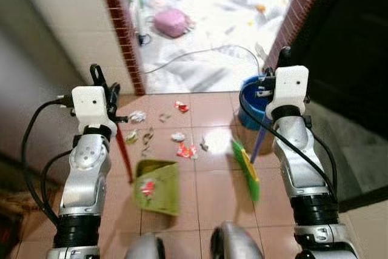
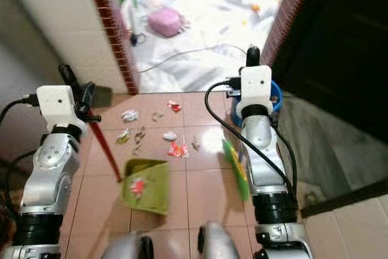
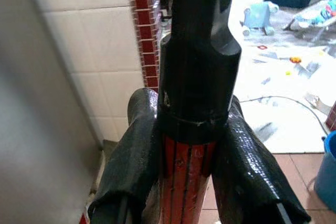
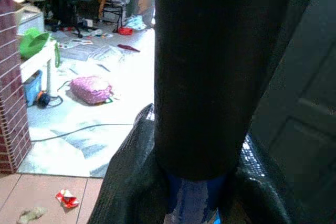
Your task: Sweep floor
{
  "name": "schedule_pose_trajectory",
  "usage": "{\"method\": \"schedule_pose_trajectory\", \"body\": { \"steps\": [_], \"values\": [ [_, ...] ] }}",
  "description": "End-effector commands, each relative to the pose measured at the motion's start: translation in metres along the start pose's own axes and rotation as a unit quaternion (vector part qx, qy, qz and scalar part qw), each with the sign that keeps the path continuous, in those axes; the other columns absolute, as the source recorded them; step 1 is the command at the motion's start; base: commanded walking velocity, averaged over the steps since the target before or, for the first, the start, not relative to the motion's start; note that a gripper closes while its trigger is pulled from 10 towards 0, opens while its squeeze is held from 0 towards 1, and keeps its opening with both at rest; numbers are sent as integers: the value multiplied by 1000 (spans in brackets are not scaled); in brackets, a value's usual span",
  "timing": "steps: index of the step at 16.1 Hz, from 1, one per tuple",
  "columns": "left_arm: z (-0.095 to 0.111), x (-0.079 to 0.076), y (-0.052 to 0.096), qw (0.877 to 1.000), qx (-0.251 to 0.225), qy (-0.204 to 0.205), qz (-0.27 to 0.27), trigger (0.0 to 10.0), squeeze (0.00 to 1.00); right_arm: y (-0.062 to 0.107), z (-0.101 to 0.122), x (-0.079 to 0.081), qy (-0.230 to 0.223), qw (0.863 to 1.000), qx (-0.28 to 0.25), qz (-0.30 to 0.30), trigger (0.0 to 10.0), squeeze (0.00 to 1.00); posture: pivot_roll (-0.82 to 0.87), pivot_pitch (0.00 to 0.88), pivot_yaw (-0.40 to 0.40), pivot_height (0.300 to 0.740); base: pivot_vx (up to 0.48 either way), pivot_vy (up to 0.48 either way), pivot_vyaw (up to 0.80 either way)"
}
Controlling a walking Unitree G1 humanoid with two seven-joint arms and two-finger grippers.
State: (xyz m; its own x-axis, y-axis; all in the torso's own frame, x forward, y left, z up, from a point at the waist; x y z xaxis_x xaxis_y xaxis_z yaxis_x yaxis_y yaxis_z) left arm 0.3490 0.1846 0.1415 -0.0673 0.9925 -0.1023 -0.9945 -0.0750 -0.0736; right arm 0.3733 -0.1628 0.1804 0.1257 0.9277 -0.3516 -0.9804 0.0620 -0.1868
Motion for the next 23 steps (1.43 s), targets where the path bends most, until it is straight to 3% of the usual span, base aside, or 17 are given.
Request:
{"method": "schedule_pose_trajectory", "body": {
  "steps": [1,9,19,23],
  "values": [
    [14,-10,-1,999,-28,18,-14,10000,0,-2,8,-10,17,1000,-17,-17,10000,0,-54,126,18,740,431,0,0],
    [17,-10,-4,999,-32,20,-10,10000,0,-4,11,-10,12,1000,-24,-14,10000,0,-55,122,15,740,432,0,0],
    [17,-12,-6,999,-34,13,-4,10000,0,-3,10,-7,-3,1000,-26,1,10000,0,-58,117,19,740,348,297,0],
    [20,-9,-11,999,-48,-10,23,10000,0,-4,10,-2,-28,999,-23,14,10000,0,-62,115,18,740,0,0,0]
  ]
}}
Point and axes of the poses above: a point about 5 cm out from each wrist's last joint towards the gripper, its own y axis pointing back from the gripper into the wrist, its own z axis along the axis of the wrist's last joint, x = y × z, the point moved 5 cm from there along -y, pointing out of the wrist towards the gripper, and after that the axes turned 8 degrees about y, right-handed, at the moved point
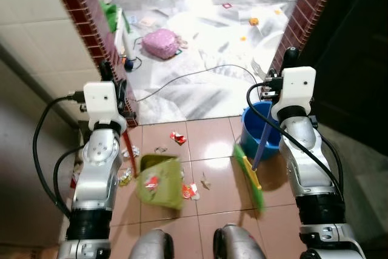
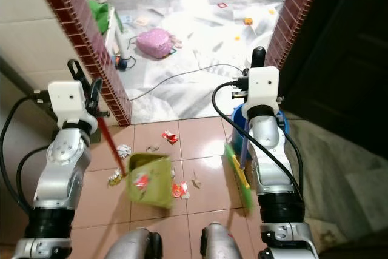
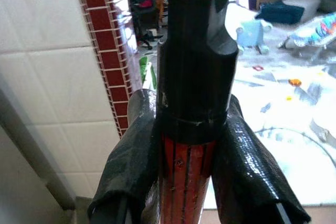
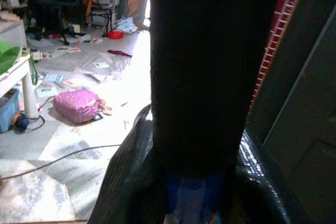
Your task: Sweep floor
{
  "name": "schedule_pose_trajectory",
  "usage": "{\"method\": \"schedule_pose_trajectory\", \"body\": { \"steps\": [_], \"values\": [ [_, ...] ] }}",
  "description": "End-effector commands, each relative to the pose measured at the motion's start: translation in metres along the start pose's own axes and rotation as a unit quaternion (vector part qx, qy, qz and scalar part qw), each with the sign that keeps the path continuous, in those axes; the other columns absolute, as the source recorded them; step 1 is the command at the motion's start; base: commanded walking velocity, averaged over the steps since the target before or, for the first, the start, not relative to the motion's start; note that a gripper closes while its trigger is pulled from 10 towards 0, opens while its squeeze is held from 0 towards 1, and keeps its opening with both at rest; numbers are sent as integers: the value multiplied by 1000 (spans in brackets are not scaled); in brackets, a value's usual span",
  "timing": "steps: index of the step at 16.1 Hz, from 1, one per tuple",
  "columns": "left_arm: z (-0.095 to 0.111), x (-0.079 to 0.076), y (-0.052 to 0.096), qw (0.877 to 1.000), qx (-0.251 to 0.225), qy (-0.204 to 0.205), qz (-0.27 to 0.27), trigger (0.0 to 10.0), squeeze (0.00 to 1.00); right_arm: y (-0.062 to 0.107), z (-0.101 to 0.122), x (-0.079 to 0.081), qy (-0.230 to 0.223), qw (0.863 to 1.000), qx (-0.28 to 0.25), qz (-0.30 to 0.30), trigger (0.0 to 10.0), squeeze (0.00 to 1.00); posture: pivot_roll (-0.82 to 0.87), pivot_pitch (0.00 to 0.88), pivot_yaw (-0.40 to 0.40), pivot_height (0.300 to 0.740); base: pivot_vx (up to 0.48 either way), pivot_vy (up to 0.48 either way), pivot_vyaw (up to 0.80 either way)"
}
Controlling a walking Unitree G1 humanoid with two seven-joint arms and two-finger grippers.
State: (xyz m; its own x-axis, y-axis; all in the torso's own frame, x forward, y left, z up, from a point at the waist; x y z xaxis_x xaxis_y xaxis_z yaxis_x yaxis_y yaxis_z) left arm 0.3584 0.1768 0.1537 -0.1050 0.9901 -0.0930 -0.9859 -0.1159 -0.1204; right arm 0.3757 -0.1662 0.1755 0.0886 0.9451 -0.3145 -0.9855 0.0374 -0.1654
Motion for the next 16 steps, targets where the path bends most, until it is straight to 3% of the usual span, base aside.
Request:
{"method": "schedule_pose_trajectory", "body": {
  "steps": [1,8,10,13,14,16],
  "values": [
    [9,-1,-3,1000,-24,-7,2,10000,0,-2,15,1,-11,1000,-27,3,10000,0,-63,114,17,740,0,0,0],
    [-12,-4,-11,998,-4,-59,29,10000,0,-2,14,10,-61,998,-14,26,10000,0,-80,127,15,740,0,0,0],
    [-16,-7,-13,998,1,-53,26,10000,0,-2,12,10,-62,998,-11,28,10000,0,-82,130,13,740,0,0,0],
    [-28,-17,-16,999,16,-49,18,10000,0,-3,8,16,-105,994,8,39,10000,0,-84,133,15,740,0,0,0],
    [-34,-24,-16,998,27,-47,12,10000,0,-4,6,20,-153,987,25,46,10000,0,-84,133,15,740,0,0,0],
    [-38,-32,-17,999,34,-39,4,10000,0,-4,5,23,-190,979,40,54,10000,0,-91,134,19,740,0,0,0]
  ]
}}
Point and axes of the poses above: a point about 5 cm out from each wrist's last joint towards the gripper, its own y axis pointing back from the gripper into the wrist, its own z axis along the axis of the wrist's last joint, x = y × z, the point moved 5 cm from there along -y, pointing out of the wrist towards the gripper, and after that the axes turned 8 degrees about y, right-handed, at the moved point
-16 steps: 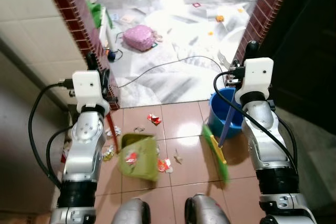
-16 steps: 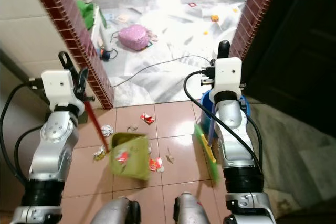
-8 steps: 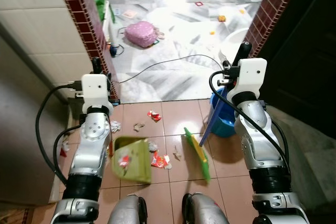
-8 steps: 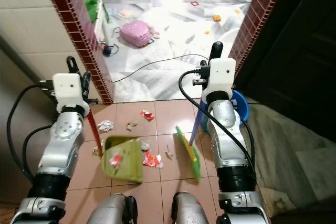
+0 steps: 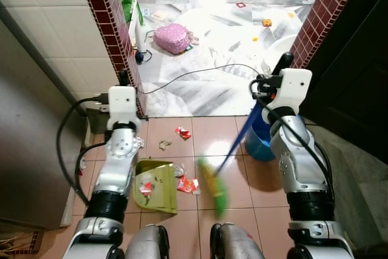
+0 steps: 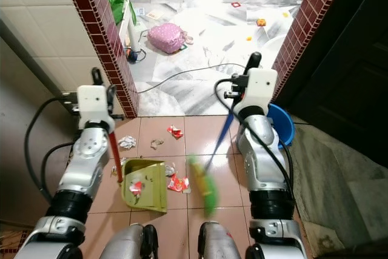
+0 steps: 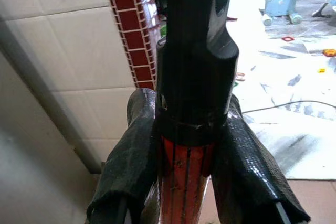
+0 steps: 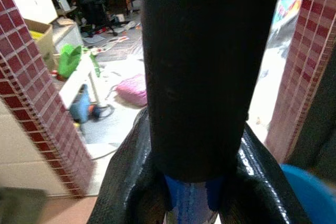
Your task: Sweep floor
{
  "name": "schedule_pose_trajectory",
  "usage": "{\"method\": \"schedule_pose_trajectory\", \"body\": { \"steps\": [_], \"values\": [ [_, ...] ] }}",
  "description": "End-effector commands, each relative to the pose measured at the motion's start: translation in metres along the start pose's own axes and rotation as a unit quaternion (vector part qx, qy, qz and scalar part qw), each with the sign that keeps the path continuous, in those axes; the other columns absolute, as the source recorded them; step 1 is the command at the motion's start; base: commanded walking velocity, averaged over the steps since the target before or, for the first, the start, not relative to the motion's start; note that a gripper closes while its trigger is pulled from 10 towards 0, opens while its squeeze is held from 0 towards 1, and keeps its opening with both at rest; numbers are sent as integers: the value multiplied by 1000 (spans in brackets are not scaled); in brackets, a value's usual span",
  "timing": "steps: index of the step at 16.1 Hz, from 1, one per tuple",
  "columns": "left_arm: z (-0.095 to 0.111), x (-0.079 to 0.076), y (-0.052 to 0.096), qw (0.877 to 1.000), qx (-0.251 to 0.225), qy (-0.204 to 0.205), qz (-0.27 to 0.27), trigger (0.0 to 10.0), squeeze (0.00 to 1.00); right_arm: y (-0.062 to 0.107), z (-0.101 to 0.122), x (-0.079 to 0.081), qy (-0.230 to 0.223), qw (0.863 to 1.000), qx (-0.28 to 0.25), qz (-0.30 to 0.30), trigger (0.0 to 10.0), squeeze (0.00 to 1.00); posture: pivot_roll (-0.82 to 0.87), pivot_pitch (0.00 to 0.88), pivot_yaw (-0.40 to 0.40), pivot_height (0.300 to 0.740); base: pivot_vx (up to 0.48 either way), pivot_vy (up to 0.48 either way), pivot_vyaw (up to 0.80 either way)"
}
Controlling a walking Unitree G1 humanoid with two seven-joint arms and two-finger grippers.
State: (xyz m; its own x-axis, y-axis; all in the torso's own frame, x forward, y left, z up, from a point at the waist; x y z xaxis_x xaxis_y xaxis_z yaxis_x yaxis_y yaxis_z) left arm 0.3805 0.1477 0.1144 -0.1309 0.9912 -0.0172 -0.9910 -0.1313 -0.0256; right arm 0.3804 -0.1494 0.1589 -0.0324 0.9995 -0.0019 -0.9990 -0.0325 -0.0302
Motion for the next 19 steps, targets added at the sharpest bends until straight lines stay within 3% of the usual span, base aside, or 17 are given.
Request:
{"method": "schedule_pose_trajectory", "body": {
  "steps": [1,2,5,6,9,14,15,19],
  "values": [
    [7,-6,-2,1000,-12,1,-7,10000,0,-2,15,7,-34,999,-18,14,10000,0,-91,134,19,740,0,0,0],
    [5,-12,-2,1000,-10,0,-14,10000,0,-4,16,9,-73,997,-9,20,10000,0,-92,134,20,740,0,0,0],
    [2,-14,-2,1000,-6,4,-17,10000,0,-9,27,13,-115,993,-10,24,10000,0,-94,134,23,740,0,0,0],
    [1,-14,-1,1000,-5,7,-16,10000,0,-11,41,17,-132,990,-22,35,10000,0,-94,134,23,740,0,0,0],
    [0,-14,-2,1000,-4,9,-16,10000,0,-14,66,24,-134,988,-52,52,10000,0,-93,135,24,740,0,0,0],
    [1,-13,-4,1000,-1,20,-18,10000,0,-8,104,24,19,986,-148,68,10000,0,-95,130,27,740,0,0,0],
    [5,-8,-3,999,-2,30,-17,10000,0,-4,117,20,93,976,-190,55,10000,0,-95,130,29,740,0,0,0],
    [23,15,0,999,-28,44,10,10000,0,0,122,-7,170,964,-206,-7,10000,0,-95,130,29,740,0,0,0]
  ]
}}
Point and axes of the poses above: a point about 5 cm out from each wrist's last joint towards the gripper, its own y axis pointing back from the gripper into the wrist, its own z axis along the axis of the wrist's last joint, x = y × z, the point moved 5 cm from there along -y, pointing out of the wrist towards the gripper, and after that the axes turned 8 degrees about y, right-handed, at the moved point
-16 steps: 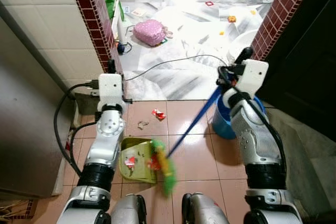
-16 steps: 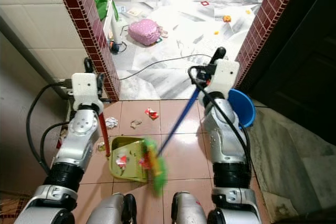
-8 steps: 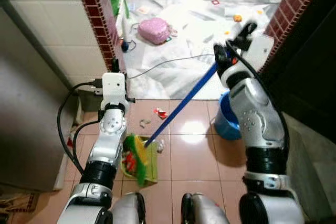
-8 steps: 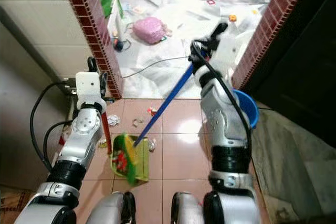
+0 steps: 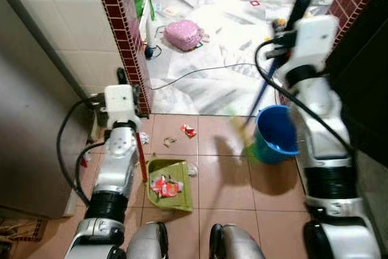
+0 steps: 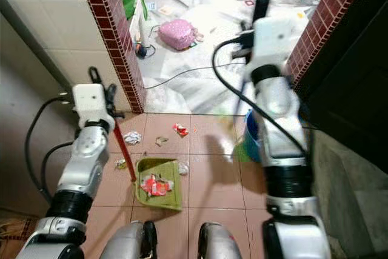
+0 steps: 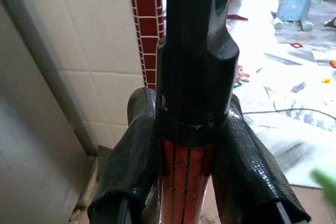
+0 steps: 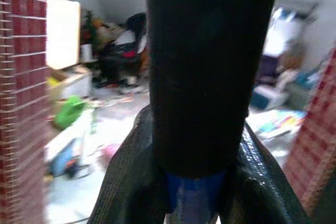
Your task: Sweep floor
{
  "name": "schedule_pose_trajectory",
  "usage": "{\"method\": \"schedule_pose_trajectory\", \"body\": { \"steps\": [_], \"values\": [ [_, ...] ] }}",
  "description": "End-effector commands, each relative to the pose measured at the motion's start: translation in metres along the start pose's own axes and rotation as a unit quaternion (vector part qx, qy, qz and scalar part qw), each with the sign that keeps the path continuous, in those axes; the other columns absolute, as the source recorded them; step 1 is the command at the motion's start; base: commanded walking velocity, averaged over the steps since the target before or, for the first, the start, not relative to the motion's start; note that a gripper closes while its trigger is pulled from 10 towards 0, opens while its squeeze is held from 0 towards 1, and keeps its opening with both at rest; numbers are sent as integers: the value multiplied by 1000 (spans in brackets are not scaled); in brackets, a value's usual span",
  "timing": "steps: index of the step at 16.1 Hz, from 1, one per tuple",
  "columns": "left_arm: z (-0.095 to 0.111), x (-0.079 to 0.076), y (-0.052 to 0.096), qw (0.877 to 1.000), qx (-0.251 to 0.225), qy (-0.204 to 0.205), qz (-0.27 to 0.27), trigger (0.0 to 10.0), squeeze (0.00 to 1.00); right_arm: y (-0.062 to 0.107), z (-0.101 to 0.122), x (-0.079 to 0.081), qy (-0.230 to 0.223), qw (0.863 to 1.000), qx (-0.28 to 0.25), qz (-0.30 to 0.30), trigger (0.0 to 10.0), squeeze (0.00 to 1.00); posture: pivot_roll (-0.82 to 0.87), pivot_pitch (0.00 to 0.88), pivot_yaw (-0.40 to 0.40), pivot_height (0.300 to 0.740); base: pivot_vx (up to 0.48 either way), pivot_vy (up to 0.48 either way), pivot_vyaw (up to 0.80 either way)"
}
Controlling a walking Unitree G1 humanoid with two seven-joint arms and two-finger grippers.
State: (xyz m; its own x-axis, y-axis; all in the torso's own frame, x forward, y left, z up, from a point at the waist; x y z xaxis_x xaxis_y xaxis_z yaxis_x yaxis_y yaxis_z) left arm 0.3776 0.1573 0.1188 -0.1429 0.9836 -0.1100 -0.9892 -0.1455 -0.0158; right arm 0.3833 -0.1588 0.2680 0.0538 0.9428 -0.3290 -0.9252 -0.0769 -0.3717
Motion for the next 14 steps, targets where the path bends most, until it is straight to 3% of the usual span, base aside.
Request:
{"method": "schedule_pose_trajectory", "body": {
  "steps": [1,2,4,6,10,14],
  "values": [
    [21,6,0,999,-35,-4,3,10000,0,2,11,-3,-1,1000,-24,-6,10000,0,-86,130,30,740,0,0,0],
    [29,14,5,999,-42,1,9,10000,0,9,-4,-6,4,1000,0,-10,10000,0,-87,129,31,740,0,0,0],
    [42,23,17,998,-55,5,11,10000,0,28,-33,5,2,999,42,0,10000,0,-81,131,32,740,0,0,0],
    [51,24,24,998,-63,13,12,10000,0,39,-44,13,8,998,60,7,10000,0,-68,129,31,740,0,0,0],
    [59,11,36,997,-67,26,-17,10000,0,51,-64,20,5,995,100,-2,10000,0,-58,130,31,740,0,0,0],
    [50,-7,41,997,-43,43,-52,10000,0,51,-75,12,1,993,119,-17,10000,0,-64,125,31,740,0,0,-200]
  ]
}}
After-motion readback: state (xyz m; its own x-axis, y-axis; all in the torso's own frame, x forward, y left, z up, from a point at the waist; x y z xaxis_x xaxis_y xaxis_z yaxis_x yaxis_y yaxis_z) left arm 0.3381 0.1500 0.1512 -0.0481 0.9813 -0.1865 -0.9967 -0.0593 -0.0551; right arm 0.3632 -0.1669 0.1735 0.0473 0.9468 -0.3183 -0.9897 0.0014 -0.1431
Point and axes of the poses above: a point about 5 cm out from each wrist's last joint towards the gripper, its own y axis pointing back from the gripper into the wrist, its own z axis along the axis of the wrist's last joint, x = y × z, the point moved 5 cm from there along -y, pointing out of the wrist towards the gripper, and after that the axes turned 8 degrees about y, right-handed, at the moved point
